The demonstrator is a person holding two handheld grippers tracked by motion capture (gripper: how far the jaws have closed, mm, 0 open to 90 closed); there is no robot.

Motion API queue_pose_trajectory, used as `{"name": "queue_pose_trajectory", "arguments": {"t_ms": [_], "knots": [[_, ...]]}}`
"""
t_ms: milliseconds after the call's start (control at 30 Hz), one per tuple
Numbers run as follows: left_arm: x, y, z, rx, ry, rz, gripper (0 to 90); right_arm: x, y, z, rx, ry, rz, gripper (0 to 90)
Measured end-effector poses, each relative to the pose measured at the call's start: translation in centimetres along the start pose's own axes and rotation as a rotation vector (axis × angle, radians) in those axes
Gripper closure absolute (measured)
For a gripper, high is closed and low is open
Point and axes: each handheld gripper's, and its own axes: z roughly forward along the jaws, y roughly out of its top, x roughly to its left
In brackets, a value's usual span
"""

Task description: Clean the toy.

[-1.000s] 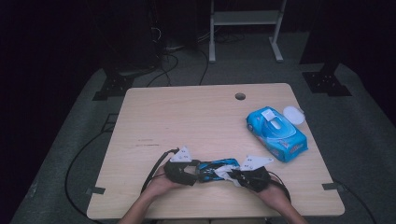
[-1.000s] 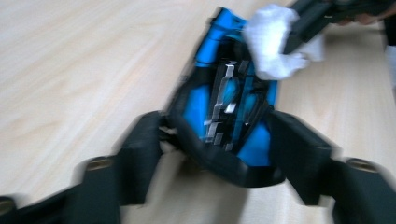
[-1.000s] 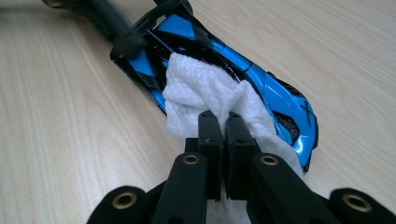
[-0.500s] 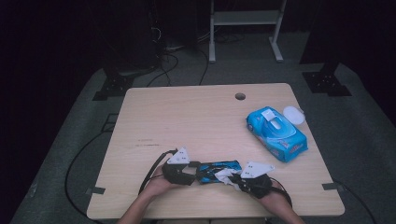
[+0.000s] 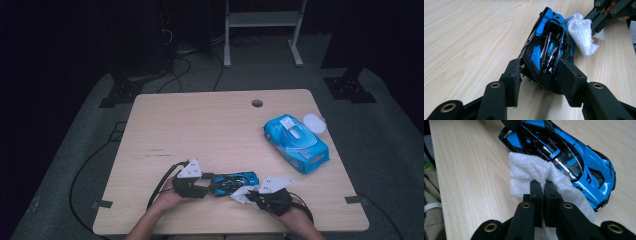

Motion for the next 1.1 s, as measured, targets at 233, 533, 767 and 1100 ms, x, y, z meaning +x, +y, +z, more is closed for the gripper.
{"name": "queue_pose_trajectory", "arguments": {"t_ms": [233, 533, 767, 1100], "knots": [[-0.4, 0.0, 0.2, -0.007, 0.031, 0.026, 53.9, -1.7, 0.2, -1.3, -0.036, -0.004, 0.084, 85.6], [-0.9, 0.0, 0.3, 0.002, 0.060, 0.066, 52.8, -6.3, 0.0, -0.8, -0.003, 0.060, 0.285, 56.2], [-0.9, -0.1, 0.3, 0.006, 0.079, 0.081, 51.6, -7.8, 0.7, 0.7, 0.047, 0.186, 0.376, 41.0], [-0.9, -0.2, 0.3, 0.006, 0.075, 0.088, 52.2, -8.3, 0.4, 1.4, 0.070, 0.198, 0.393, 39.2]]}}
